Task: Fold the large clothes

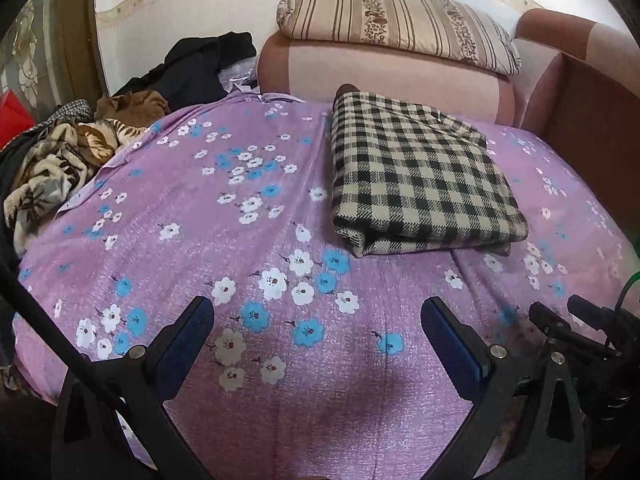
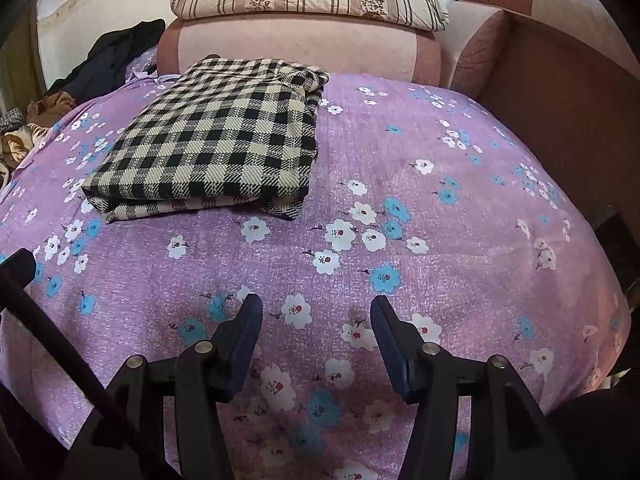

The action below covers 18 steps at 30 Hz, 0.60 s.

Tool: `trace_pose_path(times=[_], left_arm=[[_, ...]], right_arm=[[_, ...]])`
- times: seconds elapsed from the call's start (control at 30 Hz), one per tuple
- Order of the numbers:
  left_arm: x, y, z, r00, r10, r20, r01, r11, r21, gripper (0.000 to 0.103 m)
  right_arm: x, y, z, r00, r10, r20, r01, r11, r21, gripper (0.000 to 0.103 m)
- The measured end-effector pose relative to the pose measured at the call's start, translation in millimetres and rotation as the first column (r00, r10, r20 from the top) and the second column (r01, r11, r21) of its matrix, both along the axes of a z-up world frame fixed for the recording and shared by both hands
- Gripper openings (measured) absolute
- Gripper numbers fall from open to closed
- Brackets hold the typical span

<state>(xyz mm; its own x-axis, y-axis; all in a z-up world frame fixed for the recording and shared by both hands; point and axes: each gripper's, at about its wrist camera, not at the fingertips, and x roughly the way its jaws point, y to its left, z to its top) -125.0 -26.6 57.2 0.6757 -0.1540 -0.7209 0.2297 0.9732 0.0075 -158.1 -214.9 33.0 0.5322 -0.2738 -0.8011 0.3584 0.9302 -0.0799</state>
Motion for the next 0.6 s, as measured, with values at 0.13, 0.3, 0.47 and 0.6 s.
trace_pose_path(times=[0.13,0.3,0.47,0.6], left_arm=[[1.1,-1.0,-3.6,1.0,-0.006,-0.021,0.006,1.0,-0.001,0.103],[4.2,0.8,-7.5,0.998,-0.015,-0.056,0.014,1.0,-0.017,0.103],[5.5,2.9,-9.2,0.997,-0.016,-0.07,0.013,0.999,-0.032,0.103],[4.7,2.3,-9.4,0.997,-0.027,-0.073,0.025,0.999,-0.034,0.103]], right_arm=[[1.4,0.6,-2.0,1.0,0.002,-0.008,-0.002,1.0,-0.007,0.061],[2.6,0.8,-2.8,1.0,0.003,-0.011,-0.003,1.0,-0.016,0.061],[3.1,2.0,-3.2,1.0,0.005,-0.012,-0.006,1.0,-0.018,0.062],[3.3,2.9,-3.9,1.0,0.008,-0.016,-0.009,1.0,-0.021,0.062]])
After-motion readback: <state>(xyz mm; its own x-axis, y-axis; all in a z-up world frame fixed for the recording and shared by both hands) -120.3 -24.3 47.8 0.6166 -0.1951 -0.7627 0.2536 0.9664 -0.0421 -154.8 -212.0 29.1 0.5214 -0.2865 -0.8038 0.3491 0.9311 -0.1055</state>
